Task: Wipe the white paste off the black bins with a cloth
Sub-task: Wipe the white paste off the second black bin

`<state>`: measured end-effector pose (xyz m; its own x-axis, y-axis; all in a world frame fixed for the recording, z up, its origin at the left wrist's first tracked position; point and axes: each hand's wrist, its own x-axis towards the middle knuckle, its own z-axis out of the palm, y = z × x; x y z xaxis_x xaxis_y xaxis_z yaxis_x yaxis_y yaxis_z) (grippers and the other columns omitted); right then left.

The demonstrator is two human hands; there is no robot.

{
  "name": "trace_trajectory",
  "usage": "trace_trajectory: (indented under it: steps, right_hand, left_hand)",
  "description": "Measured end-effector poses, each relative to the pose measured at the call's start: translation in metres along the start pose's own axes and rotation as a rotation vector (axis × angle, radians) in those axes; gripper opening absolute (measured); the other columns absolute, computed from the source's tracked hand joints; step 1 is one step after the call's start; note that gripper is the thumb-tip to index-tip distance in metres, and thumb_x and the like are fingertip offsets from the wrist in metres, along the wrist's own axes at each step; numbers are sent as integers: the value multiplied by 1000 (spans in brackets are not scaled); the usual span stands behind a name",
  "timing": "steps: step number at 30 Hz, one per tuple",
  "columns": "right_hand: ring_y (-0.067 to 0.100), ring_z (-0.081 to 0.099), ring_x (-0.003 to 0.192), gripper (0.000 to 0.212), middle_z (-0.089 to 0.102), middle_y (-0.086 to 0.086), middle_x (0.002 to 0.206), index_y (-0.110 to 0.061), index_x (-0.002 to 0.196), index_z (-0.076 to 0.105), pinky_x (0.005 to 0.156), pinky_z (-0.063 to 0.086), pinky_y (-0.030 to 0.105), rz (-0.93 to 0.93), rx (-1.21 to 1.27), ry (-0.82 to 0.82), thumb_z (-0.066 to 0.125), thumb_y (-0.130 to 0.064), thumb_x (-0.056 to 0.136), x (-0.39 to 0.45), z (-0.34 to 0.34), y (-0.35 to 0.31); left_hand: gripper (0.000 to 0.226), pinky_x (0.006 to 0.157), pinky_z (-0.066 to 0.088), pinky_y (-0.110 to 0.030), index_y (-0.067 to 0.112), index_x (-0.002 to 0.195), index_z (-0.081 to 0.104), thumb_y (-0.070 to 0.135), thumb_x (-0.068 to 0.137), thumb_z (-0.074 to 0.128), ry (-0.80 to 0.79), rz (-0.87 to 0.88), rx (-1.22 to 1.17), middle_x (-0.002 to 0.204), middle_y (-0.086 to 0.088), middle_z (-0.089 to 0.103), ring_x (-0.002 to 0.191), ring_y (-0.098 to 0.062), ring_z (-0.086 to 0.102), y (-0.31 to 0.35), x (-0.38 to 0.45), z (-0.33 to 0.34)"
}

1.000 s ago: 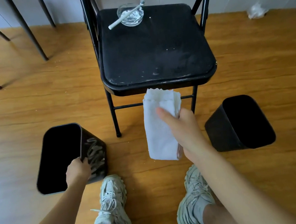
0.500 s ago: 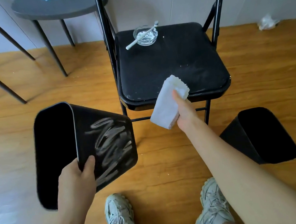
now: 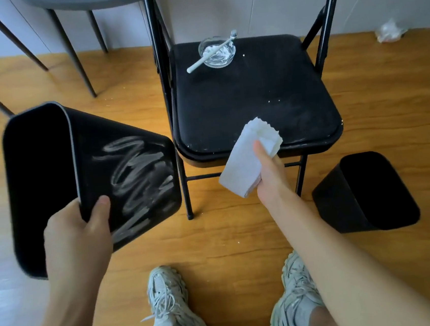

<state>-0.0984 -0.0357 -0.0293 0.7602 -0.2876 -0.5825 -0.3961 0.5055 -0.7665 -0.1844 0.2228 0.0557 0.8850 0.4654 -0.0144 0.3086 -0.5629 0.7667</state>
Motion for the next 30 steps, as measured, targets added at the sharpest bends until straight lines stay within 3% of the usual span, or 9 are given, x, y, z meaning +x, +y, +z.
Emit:
trace_trajectory:
  steps: [3, 5, 7, 9, 12, 14, 19, 23, 30]
  right_hand:
    - [19, 65, 96, 18, 67, -1, 107, -30, 103, 61, 74, 55, 35, 32, -32, 22, 65, -37, 87, -23, -12, 11]
    - [19, 64, 94, 12, 67, 0, 105, -31, 98, 61, 74, 54, 36, 50, -51, 33, 65, -36, 88, -38, -19, 17]
    - [19, 64, 94, 13, 66, 0, 106, -29, 98, 60, 70, 53, 34, 72, -79, 30, 65, -36, 88, -50, -24, 22]
    - [21, 63, 96, 19, 66, 2, 106, -26, 101, 60, 73, 53, 36, 120, -99, 27, 65, -37, 88, -59, -28, 24]
    - [25, 62, 98, 21, 65, 4, 106, -24, 101, 59, 86, 51, 44, 129, -168, 56, 66, -38, 87, -71, -34, 17]
    - [24, 62, 96, 15, 66, 2, 104, -24, 99, 60, 90, 49, 43, -11, -278, 132, 64, -34, 89, -81, -44, 4]
    - [16, 62, 88, 4, 65, -6, 92, -23, 92, 59, 71, 45, 28, -493, -492, 336, 57, -27, 93, -116, -84, -63]
    - [28, 60, 85, 15, 63, 5, 88, -16, 94, 56, 65, 42, 31, -626, -684, 406, 56, -30, 91, -133, -101, -107]
    - [20, 50, 78, 19, 55, 0, 88, -14, 103, 53, 56, 35, 28, -712, -956, 412, 56, -29, 91, -142, -102, -117]
  left_hand:
    - [30, 70, 54, -62, 37, 72, 61, 62, 79, 47, 31, -33, -74, 72, -13, 65, 71, -41, 63, 0, 5, -14]
    - [22, 80, 53, -60, 53, 69, 59, 71, 77, 49, 66, -110, -117, 70, 8, 66, 79, -38, 64, -8, 15, -22]
    - [34, 91, 48, -53, 60, 73, 61, 91, 66, 48, 56, -212, -206, 72, 24, 65, 90, -32, 63, -24, 29, -29]
    - [54, 92, 47, -44, 54, 85, 66, 97, 57, 49, 31, -214, -289, 88, 24, 68, 99, -24, 66, -17, 27, -40]
    - [42, 71, 43, -26, 50, 79, 68, 87, 65, 53, -12, -195, -385, 86, 15, 67, 81, -14, 65, 39, 4, -53]
    - [21, 67, 46, -27, 51, 70, 67, 69, 77, 58, -19, -112, -449, 75, 13, 66, 73, -18, 64, 65, -13, -56]
    - [21, 47, 50, -15, 24, 78, 67, 18, 97, 59, -192, 24, -608, 62, 18, 71, 60, -2, 69, 89, -42, -40]
    - [18, 55, 53, -18, 20, 82, 70, 15, 96, 58, -308, -37, -643, 72, 10, 75, 68, -6, 72, 78, -57, -20]
    - [20, 71, 55, -37, 18, 83, 75, 19, 95, 59, -442, -303, -731, 86, -4, 78, 77, -20, 75, 58, -73, 13]
